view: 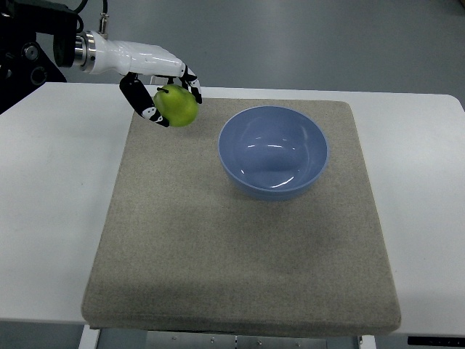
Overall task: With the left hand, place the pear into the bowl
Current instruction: 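Lift the pear off the pad with the left hand, then carry the pear over the light blue bowl and lower it inside, then open the left hand's fingers to release the pear into the bowl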
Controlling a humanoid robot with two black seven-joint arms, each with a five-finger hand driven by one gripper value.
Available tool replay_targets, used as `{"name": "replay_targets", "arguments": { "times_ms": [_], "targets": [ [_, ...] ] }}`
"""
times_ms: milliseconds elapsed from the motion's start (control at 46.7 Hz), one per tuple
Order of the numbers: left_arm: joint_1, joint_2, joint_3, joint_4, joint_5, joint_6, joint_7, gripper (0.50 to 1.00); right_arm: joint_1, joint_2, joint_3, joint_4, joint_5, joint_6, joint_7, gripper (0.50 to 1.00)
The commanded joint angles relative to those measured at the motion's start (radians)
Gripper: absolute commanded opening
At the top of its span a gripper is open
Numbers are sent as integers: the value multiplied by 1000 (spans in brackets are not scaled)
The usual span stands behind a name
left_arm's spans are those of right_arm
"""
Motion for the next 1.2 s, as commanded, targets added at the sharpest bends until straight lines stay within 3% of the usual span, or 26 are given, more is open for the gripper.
{"name": "replay_targets", "arguments": {
  "times_ms": [0,535,878,1177],
  "targets": [
    [-10,-10,-9,0,-9,2,0,500,0,0,0,0,0,0,0,926],
    [-10,-231,-7,8,-7,22,2,500,0,0,0,0,0,0,0,926],
    [25,-314,5,109,-2,24,2,500,2,0,0,0,0,0,0,926],
    [47,-316,8,115,1,24,2,500,0,0,0,0,0,0,0,926]
  ]
}}
